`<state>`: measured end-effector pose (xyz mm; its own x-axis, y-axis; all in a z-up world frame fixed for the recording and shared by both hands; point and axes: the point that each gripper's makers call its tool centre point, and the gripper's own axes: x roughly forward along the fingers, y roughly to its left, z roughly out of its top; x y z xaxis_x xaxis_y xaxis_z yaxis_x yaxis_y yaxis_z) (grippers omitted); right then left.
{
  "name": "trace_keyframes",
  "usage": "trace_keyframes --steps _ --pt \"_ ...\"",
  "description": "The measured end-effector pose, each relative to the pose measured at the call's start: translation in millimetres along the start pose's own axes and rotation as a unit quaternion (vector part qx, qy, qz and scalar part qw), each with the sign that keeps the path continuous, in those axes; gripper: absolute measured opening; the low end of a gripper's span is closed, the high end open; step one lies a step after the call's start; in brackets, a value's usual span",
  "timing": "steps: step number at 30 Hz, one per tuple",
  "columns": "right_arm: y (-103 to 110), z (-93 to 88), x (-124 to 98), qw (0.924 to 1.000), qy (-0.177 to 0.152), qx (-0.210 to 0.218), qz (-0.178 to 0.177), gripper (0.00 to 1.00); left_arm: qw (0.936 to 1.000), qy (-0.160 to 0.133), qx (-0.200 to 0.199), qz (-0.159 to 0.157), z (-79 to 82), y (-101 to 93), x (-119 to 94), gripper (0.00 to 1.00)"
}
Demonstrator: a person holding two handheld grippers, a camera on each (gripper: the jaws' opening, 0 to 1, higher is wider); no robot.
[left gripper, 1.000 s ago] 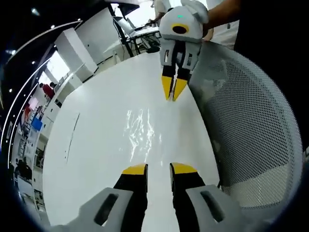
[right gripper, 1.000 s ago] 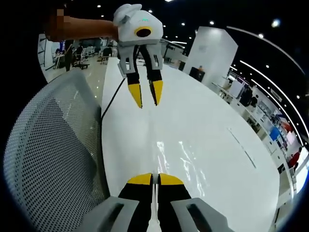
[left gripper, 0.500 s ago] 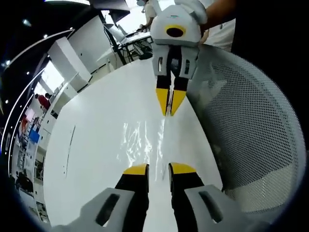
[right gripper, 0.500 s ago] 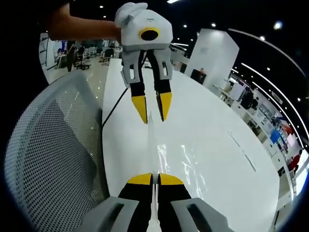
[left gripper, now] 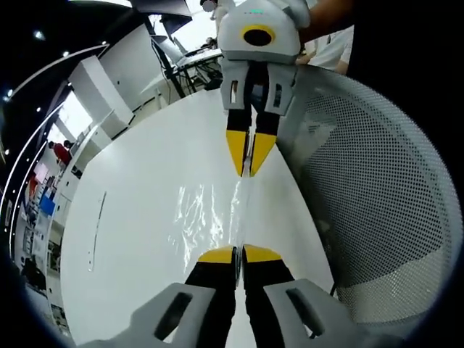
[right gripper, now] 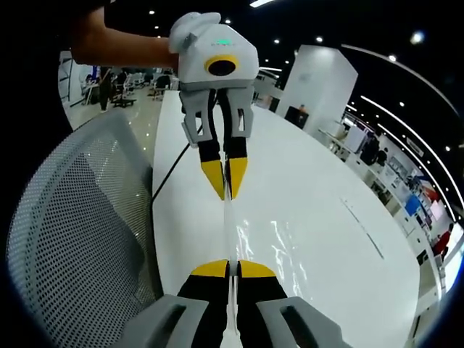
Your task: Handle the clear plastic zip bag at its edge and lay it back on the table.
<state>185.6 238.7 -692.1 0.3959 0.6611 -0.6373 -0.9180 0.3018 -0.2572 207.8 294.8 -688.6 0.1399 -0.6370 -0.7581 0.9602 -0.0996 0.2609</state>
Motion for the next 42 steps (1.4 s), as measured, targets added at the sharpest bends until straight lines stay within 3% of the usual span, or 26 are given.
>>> trace_keyframes --steps 42 --pt "-0.1 4.8 -0.4 0.9999 -0.014 0.005 -0.002 0.0 0.9997 0.011 -0.022 -0.009 -12.7 -4.8 -7.6 0.0"
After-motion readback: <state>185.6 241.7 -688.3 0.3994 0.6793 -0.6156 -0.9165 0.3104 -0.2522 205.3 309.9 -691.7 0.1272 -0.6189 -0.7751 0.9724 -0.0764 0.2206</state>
